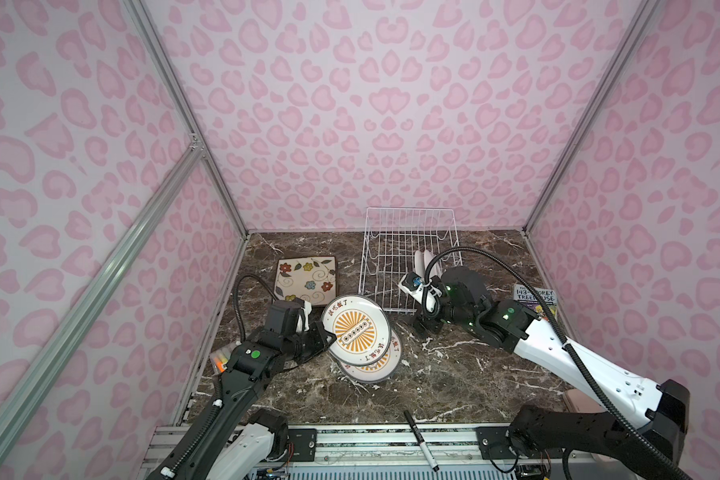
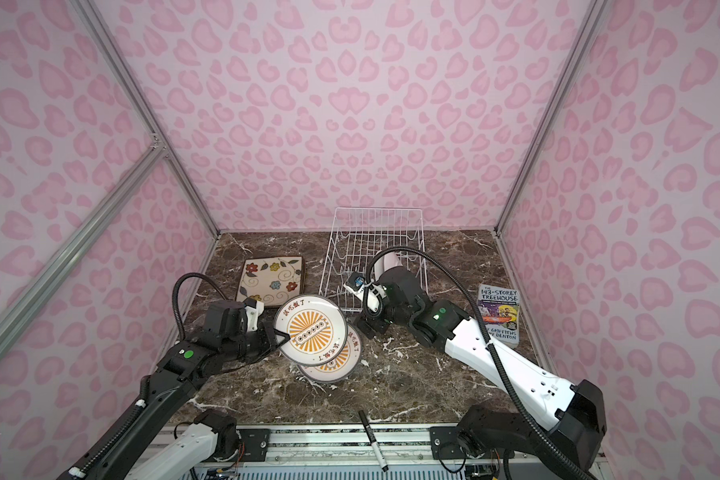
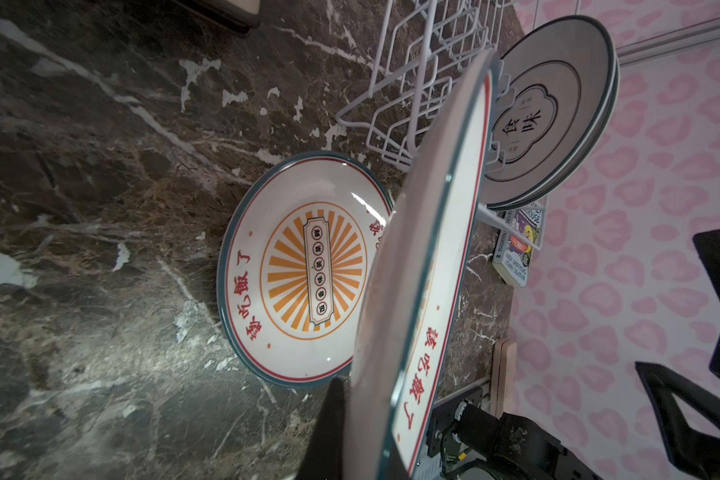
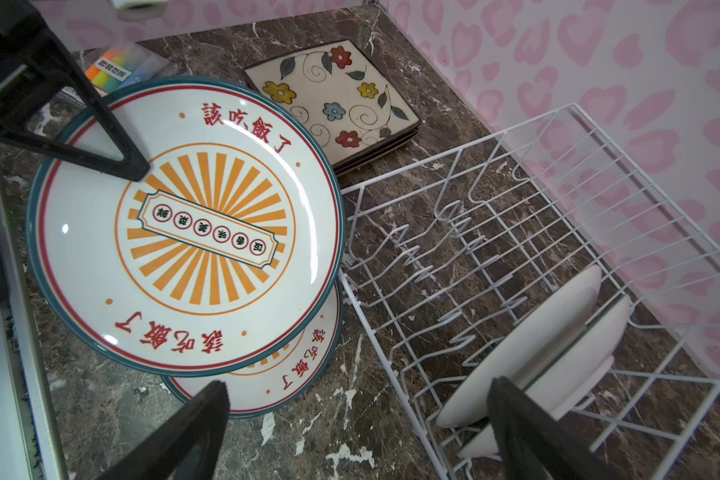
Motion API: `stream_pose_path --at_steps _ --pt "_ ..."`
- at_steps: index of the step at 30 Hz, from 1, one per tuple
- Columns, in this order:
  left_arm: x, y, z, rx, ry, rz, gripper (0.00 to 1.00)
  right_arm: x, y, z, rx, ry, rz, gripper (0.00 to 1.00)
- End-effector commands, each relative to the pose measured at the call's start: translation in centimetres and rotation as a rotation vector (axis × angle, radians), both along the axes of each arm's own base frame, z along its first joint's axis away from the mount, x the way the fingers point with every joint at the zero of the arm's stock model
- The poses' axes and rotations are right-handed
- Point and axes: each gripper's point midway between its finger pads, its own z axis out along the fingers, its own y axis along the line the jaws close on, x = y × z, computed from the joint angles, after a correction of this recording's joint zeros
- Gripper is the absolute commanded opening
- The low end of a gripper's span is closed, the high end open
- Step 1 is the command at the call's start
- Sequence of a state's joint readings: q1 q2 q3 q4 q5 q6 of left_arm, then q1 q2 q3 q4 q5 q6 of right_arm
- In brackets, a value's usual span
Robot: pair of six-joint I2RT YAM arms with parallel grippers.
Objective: Unload the plates from the dish rack
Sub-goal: 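Lower the plate onto the table plate with the left gripper while the right withdraws, then set the sunburst plate flat onto the table stack with the left gripper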
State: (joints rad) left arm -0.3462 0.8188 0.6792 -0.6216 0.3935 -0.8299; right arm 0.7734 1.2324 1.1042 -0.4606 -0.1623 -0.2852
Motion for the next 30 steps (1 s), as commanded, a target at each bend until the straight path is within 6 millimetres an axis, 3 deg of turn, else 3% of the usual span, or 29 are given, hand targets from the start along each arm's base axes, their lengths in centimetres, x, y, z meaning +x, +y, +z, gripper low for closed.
stream_pose_path --at_steps 1,7,23,30 --pt "-1.1 -0.3 -1.1 -0.001 0.027 -0.056 0.04 0.1 0.7 -0.2 -0.015 -0.010 0.037 0.99" --pt "-0.8 -1.0 -3.3 -0.031 0.053 -0.073 0.04 0.0 1.1 -0.9 -0.041 0.011 0.037 0.99" --pt "0.6 -2.6 -6.4 -0.044 0.141 -0.125 0.04 -0.7 0.5 -2.6 -0.077 0.018 0.010 0.99" --pt "0.4 -2.7 -7.8 -0.029 0.181 -0.146 0.11 -0.6 0.3 -2.9 -0.074 0.002 0.001 0.99"
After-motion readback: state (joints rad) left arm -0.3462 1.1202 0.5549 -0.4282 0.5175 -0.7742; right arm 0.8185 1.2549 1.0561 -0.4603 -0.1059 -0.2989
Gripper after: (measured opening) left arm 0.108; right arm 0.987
